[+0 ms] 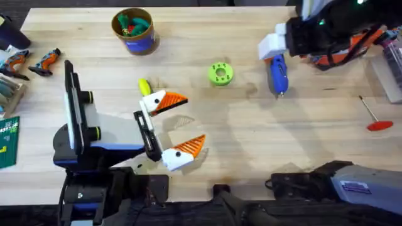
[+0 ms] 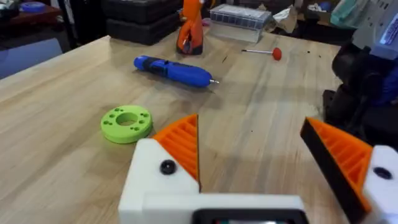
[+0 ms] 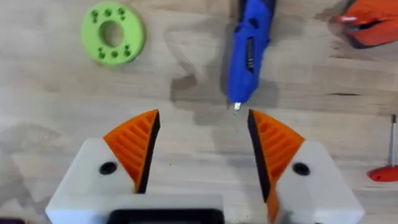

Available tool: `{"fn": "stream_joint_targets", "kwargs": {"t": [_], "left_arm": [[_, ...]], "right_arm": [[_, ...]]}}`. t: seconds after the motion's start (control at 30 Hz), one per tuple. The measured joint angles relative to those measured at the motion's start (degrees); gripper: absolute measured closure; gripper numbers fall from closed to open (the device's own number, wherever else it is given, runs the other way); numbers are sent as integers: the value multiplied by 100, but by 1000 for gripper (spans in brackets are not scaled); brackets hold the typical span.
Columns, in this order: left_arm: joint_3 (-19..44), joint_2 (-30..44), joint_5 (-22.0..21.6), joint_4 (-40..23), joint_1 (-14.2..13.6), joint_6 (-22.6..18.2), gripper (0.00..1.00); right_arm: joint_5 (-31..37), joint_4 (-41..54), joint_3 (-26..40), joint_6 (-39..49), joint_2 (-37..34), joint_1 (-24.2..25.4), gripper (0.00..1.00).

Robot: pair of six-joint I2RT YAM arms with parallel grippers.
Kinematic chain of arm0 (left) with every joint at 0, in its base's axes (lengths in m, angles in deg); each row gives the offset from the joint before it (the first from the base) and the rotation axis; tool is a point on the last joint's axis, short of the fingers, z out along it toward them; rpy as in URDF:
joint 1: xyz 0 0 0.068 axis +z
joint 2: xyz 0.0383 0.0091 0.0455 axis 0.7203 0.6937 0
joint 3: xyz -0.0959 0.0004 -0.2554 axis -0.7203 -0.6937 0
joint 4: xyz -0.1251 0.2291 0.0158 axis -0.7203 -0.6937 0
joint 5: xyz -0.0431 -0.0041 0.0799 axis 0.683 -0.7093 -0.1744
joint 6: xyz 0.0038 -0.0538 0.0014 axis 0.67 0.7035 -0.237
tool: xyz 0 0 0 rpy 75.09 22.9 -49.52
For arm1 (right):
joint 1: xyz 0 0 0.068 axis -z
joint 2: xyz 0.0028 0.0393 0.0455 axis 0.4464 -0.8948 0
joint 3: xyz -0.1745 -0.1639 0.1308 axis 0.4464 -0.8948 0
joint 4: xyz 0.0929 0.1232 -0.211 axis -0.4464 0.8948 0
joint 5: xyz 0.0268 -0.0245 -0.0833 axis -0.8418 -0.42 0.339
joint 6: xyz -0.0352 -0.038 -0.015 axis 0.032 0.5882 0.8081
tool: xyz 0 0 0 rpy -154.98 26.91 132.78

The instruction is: Pick up the gripper from the table and insert it into the empty holder that is missing its gripper. Then pick up a screw, insert it into the mounting hole, and use the screwdriver to tighten it. Finally, clean up the table by picking up the vegetable and placing it into the bucket.

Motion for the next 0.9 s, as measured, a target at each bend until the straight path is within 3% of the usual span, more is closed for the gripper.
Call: {"fn": "stream_joint_targets", "kwargs": {"t": [0.33,0.5,0.57,0.6,0.9], "left_arm": [[0,-1,0,0,0,0,15],[0,0,0,0,0,0,15],[0,-1,0,0,0,0,15],[0,-1,0,0,0,0,15],[0,-1,0,0,0,0,15]], "right_arm": [[127,-278,-10,24,-30,921,173],[125,-286,-10,24,-105,967,152],[127,-286,-10,59,-107,967,32],[127,-284,-10,66,-107,967,17],[127,-284,-10,114,-109,967,10]]}}
